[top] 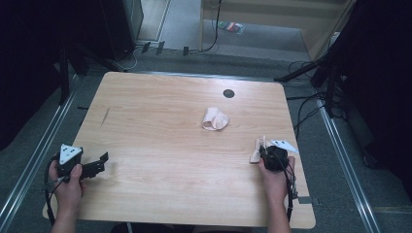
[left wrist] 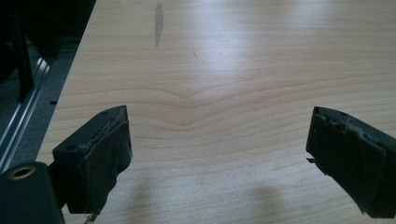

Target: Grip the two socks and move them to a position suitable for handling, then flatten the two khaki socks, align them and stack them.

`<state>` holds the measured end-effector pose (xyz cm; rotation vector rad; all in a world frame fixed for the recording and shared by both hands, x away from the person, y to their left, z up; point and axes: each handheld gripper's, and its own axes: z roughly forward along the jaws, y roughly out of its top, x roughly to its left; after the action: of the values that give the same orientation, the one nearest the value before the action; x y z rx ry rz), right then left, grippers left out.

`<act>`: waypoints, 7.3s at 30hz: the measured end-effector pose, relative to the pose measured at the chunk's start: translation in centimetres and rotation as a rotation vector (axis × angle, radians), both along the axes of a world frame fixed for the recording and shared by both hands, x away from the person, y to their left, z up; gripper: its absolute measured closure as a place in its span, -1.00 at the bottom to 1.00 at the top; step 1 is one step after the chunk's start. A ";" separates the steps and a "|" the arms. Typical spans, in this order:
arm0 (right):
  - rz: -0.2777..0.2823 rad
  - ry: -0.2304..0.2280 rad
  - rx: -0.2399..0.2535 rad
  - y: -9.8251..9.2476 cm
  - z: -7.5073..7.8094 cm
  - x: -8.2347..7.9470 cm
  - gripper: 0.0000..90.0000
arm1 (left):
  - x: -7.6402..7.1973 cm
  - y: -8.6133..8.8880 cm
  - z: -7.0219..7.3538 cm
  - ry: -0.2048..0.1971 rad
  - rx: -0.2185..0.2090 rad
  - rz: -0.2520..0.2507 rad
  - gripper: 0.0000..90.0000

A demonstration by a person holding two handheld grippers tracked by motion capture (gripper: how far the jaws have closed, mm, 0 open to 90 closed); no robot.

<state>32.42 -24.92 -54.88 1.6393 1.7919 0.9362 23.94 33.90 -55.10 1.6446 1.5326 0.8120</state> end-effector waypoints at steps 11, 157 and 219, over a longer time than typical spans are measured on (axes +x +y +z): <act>-0.004 -0.004 0.030 -0.3 0.0 -0.1 0.87 | 0.7 0.3 -0.1 0.066 -0.019 0.041 -0.84; 0.414 0.099 0.057 12.6 1.3 -4.9 0.98 | 1.5 -14.0 1.1 0.207 -0.109 -0.465 1.00; 0.207 -0.056 0.133 8.5 4.4 -0.8 0.03 | 3.5 -6.6 0.6 -0.071 -0.268 -0.218 -0.59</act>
<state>31.62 -16.39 -50.50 1.5091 1.9239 1.2045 27.42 27.28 -54.46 1.5340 1.3220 0.5181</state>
